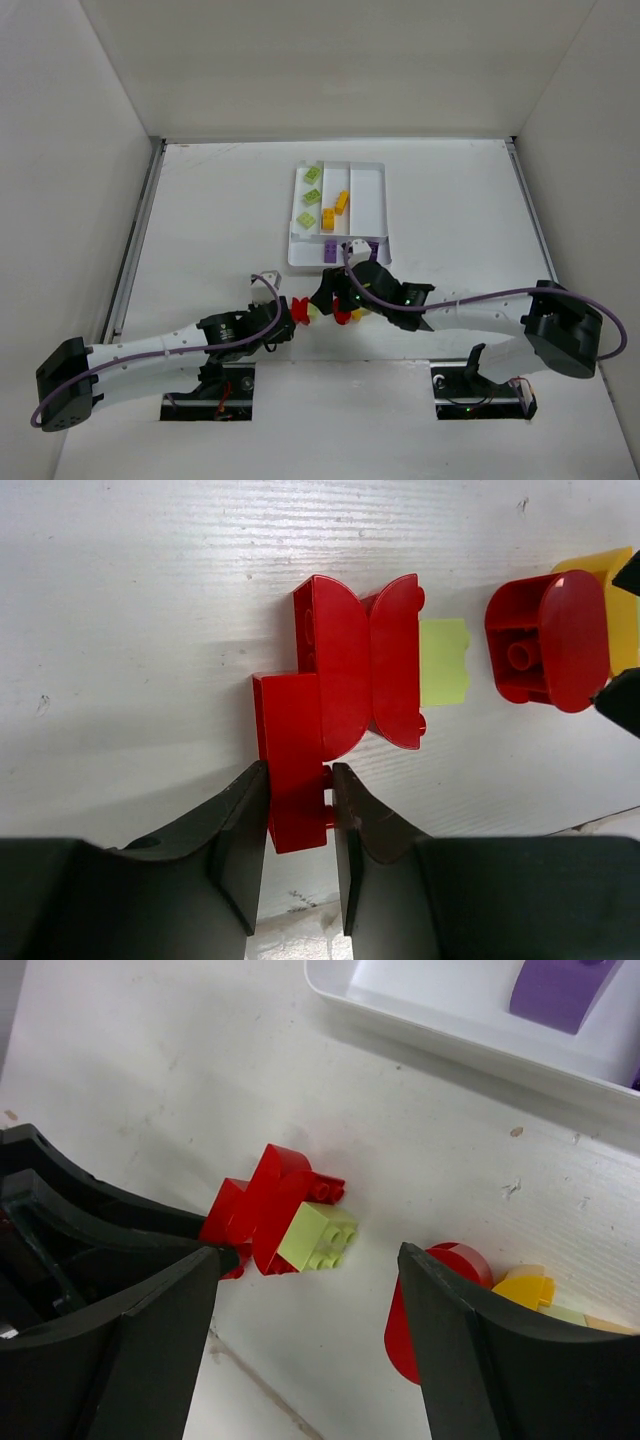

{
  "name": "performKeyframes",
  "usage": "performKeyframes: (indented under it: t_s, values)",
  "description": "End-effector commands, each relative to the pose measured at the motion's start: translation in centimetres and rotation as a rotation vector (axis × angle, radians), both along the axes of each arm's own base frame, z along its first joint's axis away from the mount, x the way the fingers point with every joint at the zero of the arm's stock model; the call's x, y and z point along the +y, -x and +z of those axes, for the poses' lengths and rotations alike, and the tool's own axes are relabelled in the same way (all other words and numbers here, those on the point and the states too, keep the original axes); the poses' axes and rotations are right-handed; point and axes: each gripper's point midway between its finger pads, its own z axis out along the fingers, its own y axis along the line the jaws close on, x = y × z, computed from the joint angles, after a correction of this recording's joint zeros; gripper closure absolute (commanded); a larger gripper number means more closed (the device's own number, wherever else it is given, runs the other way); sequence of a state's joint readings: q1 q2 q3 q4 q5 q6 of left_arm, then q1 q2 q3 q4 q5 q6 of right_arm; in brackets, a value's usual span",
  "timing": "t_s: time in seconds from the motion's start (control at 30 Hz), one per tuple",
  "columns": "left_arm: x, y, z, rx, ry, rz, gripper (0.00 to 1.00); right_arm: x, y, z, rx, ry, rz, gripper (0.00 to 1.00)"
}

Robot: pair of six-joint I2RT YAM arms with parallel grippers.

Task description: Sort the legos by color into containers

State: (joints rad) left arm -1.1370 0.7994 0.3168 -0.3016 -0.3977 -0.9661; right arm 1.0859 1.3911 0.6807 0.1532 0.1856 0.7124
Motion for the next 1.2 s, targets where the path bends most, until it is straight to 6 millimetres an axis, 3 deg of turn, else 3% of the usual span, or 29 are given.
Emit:
performKeyframes:
  t_s: [0.0, 0.17, 0.4, 0.47, 0.57, 0.77, 0.97, 1.07, 1.17]
  values:
    - [-1.1, -1.0, 1.9, -0.022, 0.078, 0.059, 0.78, 0.6, -0.5, 3.3, -0.04, -0.118, 0.003, 0.21]
    - [-1.5, -1.6, 4.2, -0.07, 0.117, 0.046, 0.8, 0.1, -0.4, 4.5, -0.038, -0.16, 0.007, 0.15]
    - [-3.4, -3.2, 10.4, -0.196, 0.266, 0.027, 0.8, -1.6, -1.2, 6.8, -0.015, -0.271, -0.025, 0.08]
    - [-3.8, -3.6, 11.3, -0.221, 0.277, 0.02, 0.8, -2.5, -1.7, 7.4, -0.014, -0.298, -0.062, 0.05]
    - [-4.8, -3.8, 11.9, -0.234, 0.283, -0.003, 0.8, -3.0, -1.9, 8.0, -0.001, -0.342, -0.07, 0.04]
    - [-5.7, -3.7, 12.5, -0.243, 0.303, -0.027, 0.8, -1.5, -1.3, 8.5, 0.033, -0.419, -0.006, 0.08]
    - [-5.8, -3.6, 13.0, -0.251, 0.32, -0.033, 0.8, -0.1, -1.0, 7.6, 0.087, -0.444, 0.031, 0.12]
    - [-5.9, -3.4, 13.1, -0.251, 0.324, -0.038, 0.8, 0.1, -1.2, 7.1, 0.099, -0.448, 0.025, 0.16]
    - [-6.2, -3.3, 13.3, -0.253, 0.328, -0.046, 0.8, 0.3, -1.3, 6.9, 0.106, -0.459, 0.023, 0.29]
